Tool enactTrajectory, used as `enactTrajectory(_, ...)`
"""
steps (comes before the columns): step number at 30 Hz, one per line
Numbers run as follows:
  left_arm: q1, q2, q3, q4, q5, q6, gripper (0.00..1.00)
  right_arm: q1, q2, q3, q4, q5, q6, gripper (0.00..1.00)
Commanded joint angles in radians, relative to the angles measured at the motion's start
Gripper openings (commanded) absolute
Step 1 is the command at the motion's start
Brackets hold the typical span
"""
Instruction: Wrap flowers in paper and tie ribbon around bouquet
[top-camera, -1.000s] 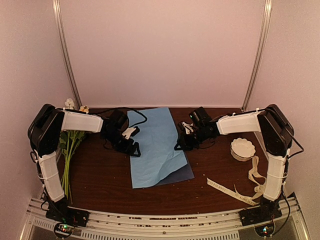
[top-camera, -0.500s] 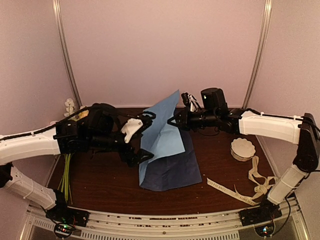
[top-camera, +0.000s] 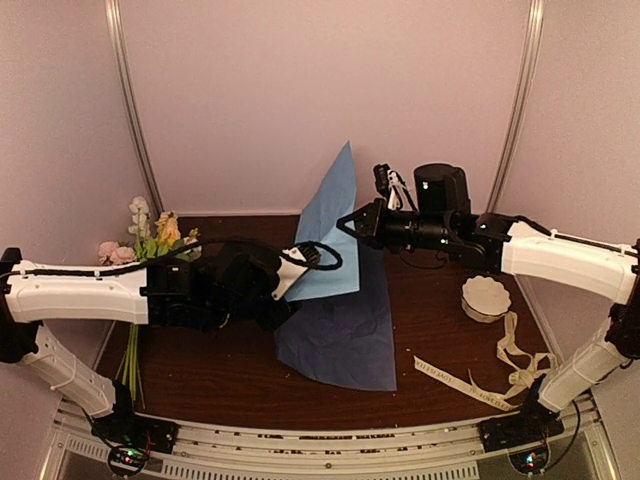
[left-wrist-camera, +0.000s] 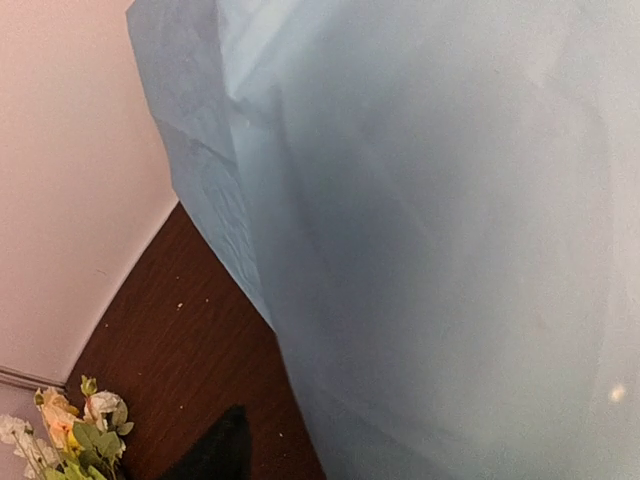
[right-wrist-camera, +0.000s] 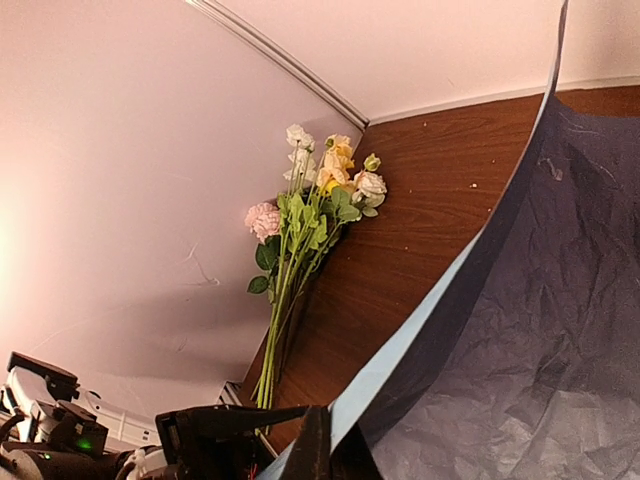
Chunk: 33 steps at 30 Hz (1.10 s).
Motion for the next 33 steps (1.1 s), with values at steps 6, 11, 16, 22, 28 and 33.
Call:
enactTrajectory(6, 0.002, -0.023, 0.059, 0.182, 0.157, -0.037, 0.0, 0.054, -0.201, 0.07, -0.174, 0.276, -0.211, 0.0)
enactTrajectory(11, 0.003, -0.068, 0.039, 0.325, 0.342, -0.051, 0.0, 0.132, -0.337, 0.068, -0.195, 0.46, -0.375, 0.0)
enactTrajectory(16, 0.089, -0.14, -0.058, 0.48, 0.433, -0.272, 0.0, 0.141, -0.346, 0.04, -0.147, 0.451, -0.475, 0.21)
enactTrajectory(22, 0.274, -0.229, -0.296, 0.644, 0.447, -0.707, 0.0, 0.076, -0.277, 0.032, -0.204, 0.489, -0.537, 0.48)
enactTrajectory(28, 0.357, -0.291, -0.522, 0.705, 0.34, -0.998, 0.0, -0.021, -0.167, -0.033, -0.254, 0.418, -0.521, 0.55)
enactTrajectory(33, 0.372, -0.314, -0.637, 0.688, 0.247, -1.156, 0.0, -0.103, 0.012, -0.104, -0.236, 0.346, -0.517, 0.54)
